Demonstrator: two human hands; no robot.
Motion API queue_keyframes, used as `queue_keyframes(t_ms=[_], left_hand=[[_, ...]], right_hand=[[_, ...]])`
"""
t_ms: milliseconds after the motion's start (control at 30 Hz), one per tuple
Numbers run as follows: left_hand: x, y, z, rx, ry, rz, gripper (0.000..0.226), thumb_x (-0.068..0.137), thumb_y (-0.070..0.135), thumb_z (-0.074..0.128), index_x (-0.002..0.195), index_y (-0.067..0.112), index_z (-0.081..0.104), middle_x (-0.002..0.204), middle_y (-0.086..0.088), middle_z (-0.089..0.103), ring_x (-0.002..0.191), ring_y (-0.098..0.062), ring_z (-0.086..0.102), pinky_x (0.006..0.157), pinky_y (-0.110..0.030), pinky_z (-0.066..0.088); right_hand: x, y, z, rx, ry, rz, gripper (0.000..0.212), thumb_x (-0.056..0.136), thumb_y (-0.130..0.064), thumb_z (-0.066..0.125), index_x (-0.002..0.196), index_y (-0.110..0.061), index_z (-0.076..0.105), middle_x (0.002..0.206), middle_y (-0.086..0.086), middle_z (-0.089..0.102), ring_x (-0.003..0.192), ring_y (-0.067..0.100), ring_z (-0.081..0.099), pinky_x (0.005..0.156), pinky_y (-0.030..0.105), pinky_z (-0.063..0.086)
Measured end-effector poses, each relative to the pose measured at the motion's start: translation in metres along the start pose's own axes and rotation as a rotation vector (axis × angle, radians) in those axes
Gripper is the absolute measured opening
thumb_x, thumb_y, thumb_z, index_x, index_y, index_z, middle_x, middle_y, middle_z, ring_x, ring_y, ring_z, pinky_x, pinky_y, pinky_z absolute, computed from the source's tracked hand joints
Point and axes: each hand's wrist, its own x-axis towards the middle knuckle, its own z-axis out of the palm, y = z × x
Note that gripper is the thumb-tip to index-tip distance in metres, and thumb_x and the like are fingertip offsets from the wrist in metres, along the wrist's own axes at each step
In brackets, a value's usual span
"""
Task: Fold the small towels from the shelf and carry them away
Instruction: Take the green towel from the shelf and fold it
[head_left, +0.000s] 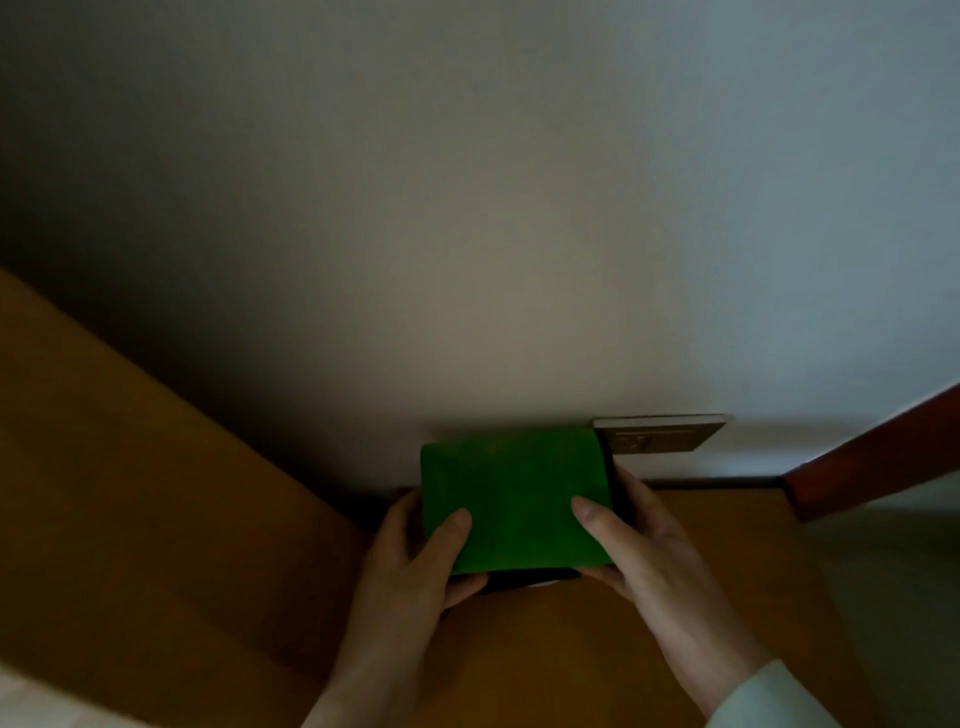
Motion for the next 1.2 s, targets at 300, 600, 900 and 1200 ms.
queue_keyframes(t_ms=[300, 600, 900, 1200], left_hand=[[0.018, -0.034, -0.008, 0.047, -0.001, 0.049, 0.030, 0.098, 0.015, 0.064, 0.122, 0.031, 0.064, 0.114, 0.005, 0.074, 0.095, -0.007, 0.075, 0.069, -0.021, 0.061], [0.026, -0.049, -0.011, 0.173, 0.036, 0.119, 0.020, 0.095, 0.018, 0.069, 0.103, 0.036, 0.066, 0.086, 0.030, 0.076, 0.083, 0.007, 0.072, 0.080, -0.026, 0.055], [0.028, -0.050, -0.018, 0.100, 0.126, 0.185, 0.025, 0.094, 0.012, 0.069, 0.116, 0.023, 0.071, 0.100, 0.008, 0.081, 0.096, -0.016, 0.077, 0.079, -0.028, 0.058], [0.030, -0.064, -0.024, 0.089, 0.122, 0.154, 0.022, 0.095, 0.011, 0.067, 0.111, 0.026, 0.070, 0.100, 0.013, 0.079, 0.091, -0.003, 0.075, 0.070, -0.015, 0.056]], right_hand=[[0.022, 0.025, -0.006, -0.037, -0.063, -0.006, 0.047, 0.094, -0.017, 0.066, 0.131, -0.041, 0.053, 0.109, -0.016, 0.072, 0.089, 0.000, 0.075, 0.065, 0.016, 0.058], [0.023, 0.034, -0.006, -0.131, -0.070, -0.002, 0.065, 0.069, -0.054, 0.079, 0.127, -0.060, 0.052, 0.130, -0.020, 0.066, 0.119, 0.009, 0.066, 0.107, 0.038, 0.051], [0.026, 0.034, -0.006, -0.254, -0.143, -0.074, 0.056, 0.096, -0.014, 0.065, 0.128, -0.055, 0.047, 0.105, -0.038, 0.069, 0.097, -0.021, 0.063, 0.076, -0.002, 0.046], [0.025, 0.039, 0.002, -0.223, -0.142, -0.057, 0.061, 0.098, -0.017, 0.062, 0.148, -0.045, 0.041, 0.127, -0.036, 0.063, 0.118, -0.013, 0.058, 0.104, 0.014, 0.044]])
